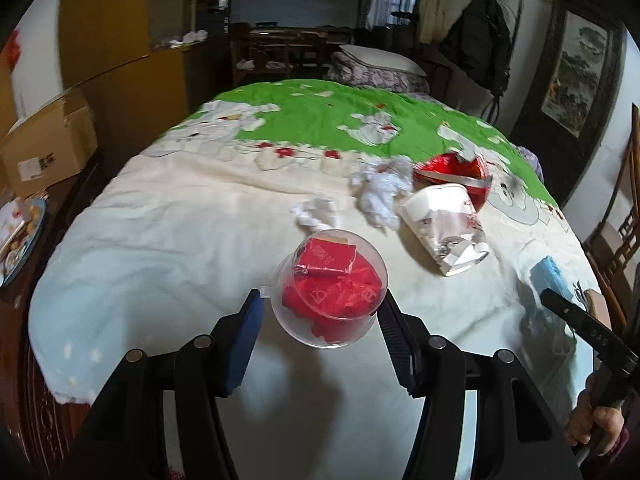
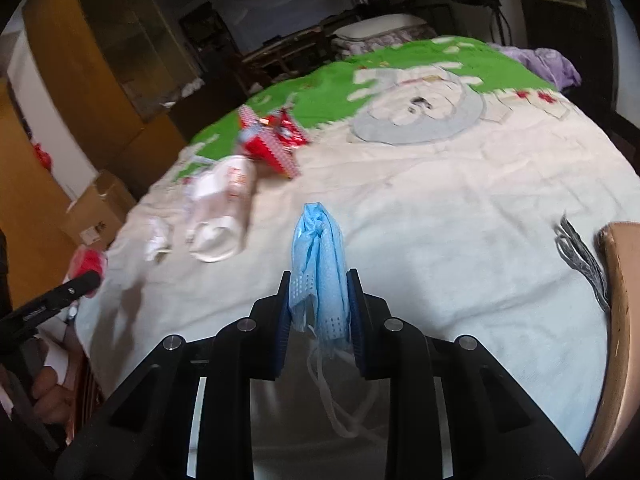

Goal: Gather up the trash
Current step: 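Carry red cup and blue mask to the red wastebasket and open both tools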

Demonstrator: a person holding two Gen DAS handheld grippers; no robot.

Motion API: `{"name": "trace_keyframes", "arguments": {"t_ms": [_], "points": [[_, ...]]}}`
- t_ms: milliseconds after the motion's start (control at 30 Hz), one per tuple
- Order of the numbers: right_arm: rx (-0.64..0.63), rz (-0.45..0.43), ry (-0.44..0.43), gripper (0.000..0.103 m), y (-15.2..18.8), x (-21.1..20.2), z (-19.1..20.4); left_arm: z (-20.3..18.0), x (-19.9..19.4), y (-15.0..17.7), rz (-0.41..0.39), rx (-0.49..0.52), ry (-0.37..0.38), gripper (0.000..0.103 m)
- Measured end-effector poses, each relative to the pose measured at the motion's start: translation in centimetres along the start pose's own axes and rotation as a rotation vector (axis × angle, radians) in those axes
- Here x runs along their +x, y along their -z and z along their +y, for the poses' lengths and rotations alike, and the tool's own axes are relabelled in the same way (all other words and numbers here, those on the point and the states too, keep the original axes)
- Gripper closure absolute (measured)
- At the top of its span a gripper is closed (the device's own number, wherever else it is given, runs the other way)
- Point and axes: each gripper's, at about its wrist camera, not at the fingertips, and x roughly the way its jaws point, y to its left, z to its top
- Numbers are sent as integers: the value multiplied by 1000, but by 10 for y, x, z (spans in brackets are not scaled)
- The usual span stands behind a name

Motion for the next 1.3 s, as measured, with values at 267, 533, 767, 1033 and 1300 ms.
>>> {"name": "trace_keyframes", "arguments": {"t_ms": [267,533,767,1033,1300], "points": [[-94,7,-119,76,1,-11,61,74,-38,29,6,-117,-104,45],[-190,71,-213,76,16,-5,124,160,-67,76,35,-266,-221,45],[-269,135,-261,76,29,6,177,226,-79,121,78,-398,-273,45],[-373,213,-311,76,49,20,240,278,-73,176,176,-498,-310,44],[-530,316,-392,76,86,32,318,317,-74,213,206,-617,-315,16]]}}
